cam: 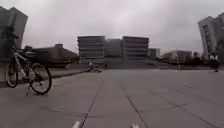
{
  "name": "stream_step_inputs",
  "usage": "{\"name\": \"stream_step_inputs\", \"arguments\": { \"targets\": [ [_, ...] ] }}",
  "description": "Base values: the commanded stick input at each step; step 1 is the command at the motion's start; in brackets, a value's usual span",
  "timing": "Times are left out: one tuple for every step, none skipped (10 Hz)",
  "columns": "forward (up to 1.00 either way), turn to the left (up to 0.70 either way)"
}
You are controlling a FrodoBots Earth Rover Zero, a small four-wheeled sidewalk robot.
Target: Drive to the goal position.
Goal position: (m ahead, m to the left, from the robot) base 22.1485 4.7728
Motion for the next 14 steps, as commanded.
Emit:
{"name": "stream_step_inputs", "arguments": {
  "targets": [
    [0.7, -0.01],
    [0.7, -0.01],
    [0.7, -0.01],
    [0.7, -0.01],
    [0.7, -0.01],
    [0.7, -0.01],
    [0.7, -0.01],
    [0.7, -0.01],
    [0.7, -0.01],
    [0.7, -0.01],
    [0.7, -0.01],
    [0.7, -0.01],
    [0.7, -0.01],
    [0.7, -0.01]
  ]
}}
